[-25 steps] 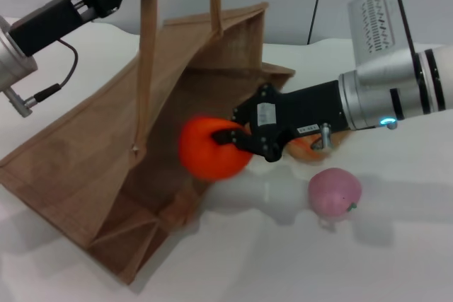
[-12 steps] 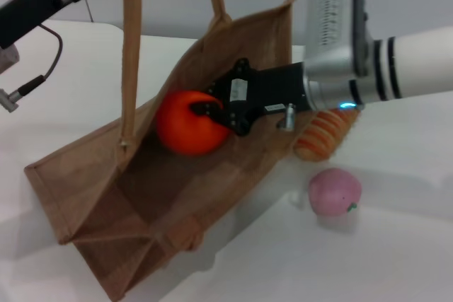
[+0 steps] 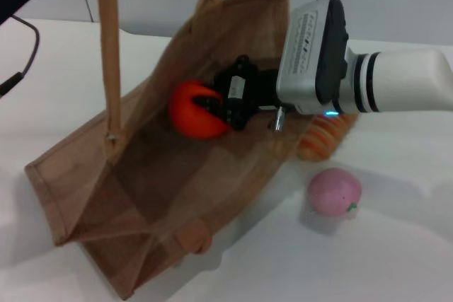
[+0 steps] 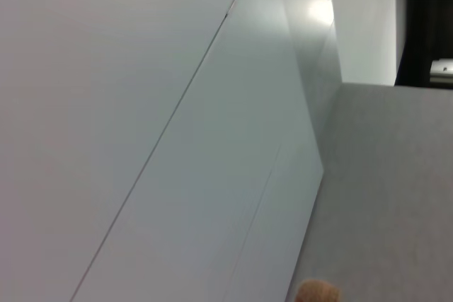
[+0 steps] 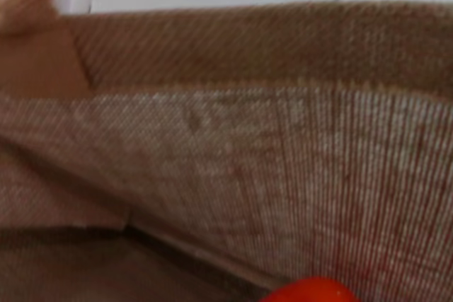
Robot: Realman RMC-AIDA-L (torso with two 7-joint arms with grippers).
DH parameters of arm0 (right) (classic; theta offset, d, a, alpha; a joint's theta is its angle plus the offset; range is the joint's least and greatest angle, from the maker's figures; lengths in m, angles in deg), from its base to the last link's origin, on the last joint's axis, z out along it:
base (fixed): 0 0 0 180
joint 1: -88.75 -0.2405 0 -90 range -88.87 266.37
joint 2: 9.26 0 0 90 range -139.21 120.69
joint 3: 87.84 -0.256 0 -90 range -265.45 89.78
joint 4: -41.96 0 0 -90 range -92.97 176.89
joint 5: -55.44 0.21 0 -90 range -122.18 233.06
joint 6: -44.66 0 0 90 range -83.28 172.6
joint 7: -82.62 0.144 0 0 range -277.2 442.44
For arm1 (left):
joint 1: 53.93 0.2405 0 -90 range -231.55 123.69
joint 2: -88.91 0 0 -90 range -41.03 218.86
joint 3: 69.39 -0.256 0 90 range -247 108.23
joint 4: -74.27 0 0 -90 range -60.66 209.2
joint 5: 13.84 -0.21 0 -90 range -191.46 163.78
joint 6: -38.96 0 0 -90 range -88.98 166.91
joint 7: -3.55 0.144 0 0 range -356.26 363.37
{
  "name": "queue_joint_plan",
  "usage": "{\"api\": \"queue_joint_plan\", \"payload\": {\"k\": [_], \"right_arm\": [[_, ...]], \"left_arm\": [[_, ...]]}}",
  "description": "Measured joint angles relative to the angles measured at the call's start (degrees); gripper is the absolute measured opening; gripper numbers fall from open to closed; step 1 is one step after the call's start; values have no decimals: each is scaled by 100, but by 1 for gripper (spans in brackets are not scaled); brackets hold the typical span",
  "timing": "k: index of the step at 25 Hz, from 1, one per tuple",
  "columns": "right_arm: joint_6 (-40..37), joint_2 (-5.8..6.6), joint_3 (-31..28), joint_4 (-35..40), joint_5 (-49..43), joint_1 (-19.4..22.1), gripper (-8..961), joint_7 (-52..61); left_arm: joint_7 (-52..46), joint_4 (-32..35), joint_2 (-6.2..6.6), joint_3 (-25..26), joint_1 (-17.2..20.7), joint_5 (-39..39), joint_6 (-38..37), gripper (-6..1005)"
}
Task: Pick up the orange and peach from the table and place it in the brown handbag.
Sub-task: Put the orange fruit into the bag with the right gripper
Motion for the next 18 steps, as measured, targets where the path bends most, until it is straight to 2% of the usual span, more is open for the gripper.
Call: {"api": "queue_joint_plan", "payload": {"k": [5,9,11,18], "right_arm": [[-33,10,-322,-141,-7,182,229,-683],[-128,17,-439,-212,-8,274,391,-912],[-370,26,-487,-211,-8,348,472,-1017],[-1562,55,-626,21,-6,659,606,-1212]], "left_arm": [[-9,-4,1,189,47,21,67,120],[6,-3,2,347,118,24,77,120],[20,-3,0,429,139,27,78,119],[116,-3,-31,687,266,5,-4,120]]}}
